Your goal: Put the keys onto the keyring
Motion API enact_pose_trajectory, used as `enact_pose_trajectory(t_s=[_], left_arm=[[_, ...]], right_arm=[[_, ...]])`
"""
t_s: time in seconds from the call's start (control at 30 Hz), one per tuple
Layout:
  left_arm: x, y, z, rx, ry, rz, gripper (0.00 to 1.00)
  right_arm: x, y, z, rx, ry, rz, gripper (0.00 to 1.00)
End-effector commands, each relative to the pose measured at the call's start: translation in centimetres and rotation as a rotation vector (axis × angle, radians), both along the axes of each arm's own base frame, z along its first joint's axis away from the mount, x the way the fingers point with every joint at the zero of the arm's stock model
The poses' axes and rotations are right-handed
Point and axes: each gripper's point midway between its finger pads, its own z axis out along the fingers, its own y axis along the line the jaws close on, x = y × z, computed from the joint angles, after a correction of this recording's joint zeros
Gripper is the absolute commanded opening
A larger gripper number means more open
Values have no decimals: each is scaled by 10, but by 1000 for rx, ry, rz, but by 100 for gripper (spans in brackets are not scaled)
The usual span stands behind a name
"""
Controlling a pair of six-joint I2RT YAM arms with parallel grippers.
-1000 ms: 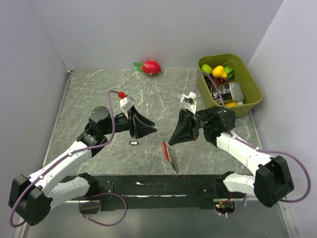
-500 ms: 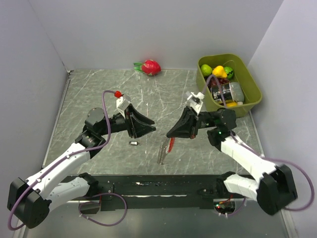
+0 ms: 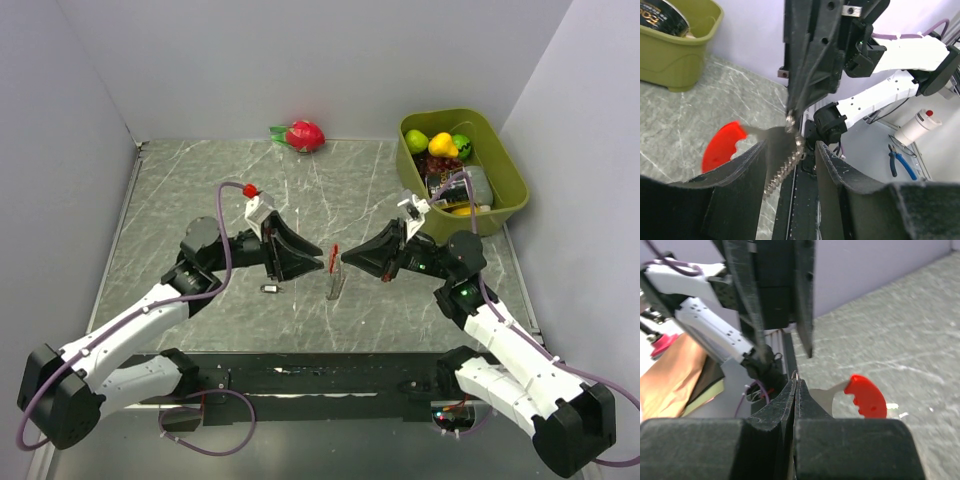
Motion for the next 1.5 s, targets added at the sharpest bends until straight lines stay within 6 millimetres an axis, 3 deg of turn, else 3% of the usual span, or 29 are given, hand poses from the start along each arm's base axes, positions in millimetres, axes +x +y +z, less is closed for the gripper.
enact_pose_trajectory(t_s=[0.0, 0.63, 0.97, 1.13, 1.2, 1.23, 1.3, 1.33, 1.47], left_arm=[[-5, -7, 28, -27, -80, -35, 45], [11, -35, 2, 66, -34, 8, 33], [5, -37, 8, 56, -40, -3, 1], [5, -34, 16, 50, -48, 13, 1], [8, -32, 13, 79, -44, 35, 1], [8, -31, 12, 90, -45, 41, 1], [9, -27, 9, 128, -45, 55, 1], [11, -25, 12, 137, -51, 68, 1], [10, -20, 11, 188, -75, 79, 1]], right_arm=[[7, -2, 5, 16, -45, -51, 0], [-3, -3, 4, 16, -43, -28, 0], [-7, -3, -1, 12, -39, -12, 0], [-5, 2, -10, -13, -32, 23, 0], [-6, 3, -10, -34, -23, 45, 12], [-6, 4, -11, -45, -32, 50, 31], [-4, 3, -5, -57, -48, 44, 45], [-6, 2, -3, -64, -69, 43, 57], [-4, -6, 15, -67, -152, -16, 78]])
